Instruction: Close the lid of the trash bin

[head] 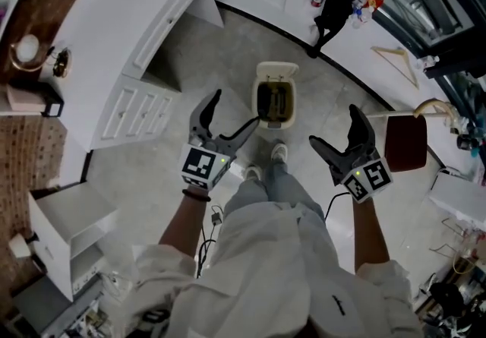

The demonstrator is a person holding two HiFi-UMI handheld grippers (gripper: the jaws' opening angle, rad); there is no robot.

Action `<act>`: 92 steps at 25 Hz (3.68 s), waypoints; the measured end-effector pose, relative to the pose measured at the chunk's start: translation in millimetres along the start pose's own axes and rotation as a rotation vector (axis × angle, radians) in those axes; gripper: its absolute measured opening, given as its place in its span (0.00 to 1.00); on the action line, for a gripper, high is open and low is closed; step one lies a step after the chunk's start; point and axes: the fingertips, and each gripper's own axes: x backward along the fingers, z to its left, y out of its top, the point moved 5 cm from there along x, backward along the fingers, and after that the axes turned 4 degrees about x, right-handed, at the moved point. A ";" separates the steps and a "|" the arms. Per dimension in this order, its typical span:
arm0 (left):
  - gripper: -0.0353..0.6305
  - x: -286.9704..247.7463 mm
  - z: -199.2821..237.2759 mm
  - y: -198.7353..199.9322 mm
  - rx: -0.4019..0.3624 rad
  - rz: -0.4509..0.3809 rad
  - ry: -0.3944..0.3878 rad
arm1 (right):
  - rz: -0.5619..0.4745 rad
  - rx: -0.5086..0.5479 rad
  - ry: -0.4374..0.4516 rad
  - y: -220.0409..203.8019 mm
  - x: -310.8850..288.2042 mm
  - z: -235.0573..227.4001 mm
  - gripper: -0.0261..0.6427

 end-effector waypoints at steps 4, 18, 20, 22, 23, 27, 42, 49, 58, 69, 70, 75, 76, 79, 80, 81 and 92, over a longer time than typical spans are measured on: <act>0.71 -38.8 11.1 -15.3 0.002 0.031 0.015 | 0.023 0.056 0.060 -10.0 -29.5 -33.5 0.91; 0.71 -169.5 99.2 -156.3 -0.078 0.127 -0.053 | 0.115 0.081 0.092 -147.3 -152.9 -149.0 0.86; 0.71 -181.1 110.2 -177.3 -0.082 0.125 -0.043 | 0.125 0.094 0.091 -168.1 -171.1 -157.6 0.85; 0.71 -189.5 119.5 -198.2 -0.071 0.124 -0.033 | 0.126 0.100 0.090 -185.4 -186.6 -163.0 0.84; 0.71 -193.2 123.6 -208.9 -0.066 0.126 -0.031 | 0.126 0.098 0.089 -194.0 -193.3 -165.5 0.84; 0.70 -210.8 135.0 -246.0 -0.040 0.130 -0.023 | 0.149 0.109 0.078 -228.9 -211.4 -179.0 0.77; 0.39 -262.8 157.7 -321.6 -0.119 0.171 -0.018 | 0.222 0.170 0.050 -304.7 -261.3 -203.4 0.60; 0.37 -280.1 160.4 -334.8 -0.149 0.193 -0.042 | 0.231 0.176 0.021 -318.7 -273.3 -211.8 0.52; 0.29 -290.5 161.6 -338.3 -0.200 0.203 -0.055 | 0.263 0.216 0.018 -330.9 -279.8 -218.8 0.45; 0.24 -290.2 160.8 -342.1 -0.221 0.210 -0.058 | 0.286 0.252 -0.020 -336.9 -285.8 -221.9 0.22; 0.23 -290.4 160.8 -341.6 -0.224 0.209 -0.061 | 0.286 0.255 -0.024 -336.8 -286.4 -221.8 0.21; 0.20 -291.7 159.5 -341.0 -0.264 0.220 -0.082 | 0.297 0.271 -0.030 -337.1 -287.2 -221.2 0.19; 0.18 -291.7 158.5 -341.1 -0.269 0.221 -0.087 | 0.296 0.268 -0.033 -337.3 -286.8 -221.3 0.19; 0.17 -291.7 157.9 -341.1 -0.264 0.219 -0.098 | 0.301 0.277 -0.031 -336.8 -286.3 -221.0 0.19; 0.17 -291.6 158.2 -340.9 -0.263 0.220 -0.100 | 0.303 0.282 -0.029 -336.7 -286.3 -220.8 0.19; 0.17 -291.4 158.4 -340.7 -0.262 0.220 -0.102 | 0.306 0.286 -0.027 -336.8 -286.2 -220.6 0.19; 0.16 -287.4 156.5 -341.4 -0.249 0.221 -0.122 | 0.334 0.288 -0.008 -338.2 -282.0 -216.8 0.18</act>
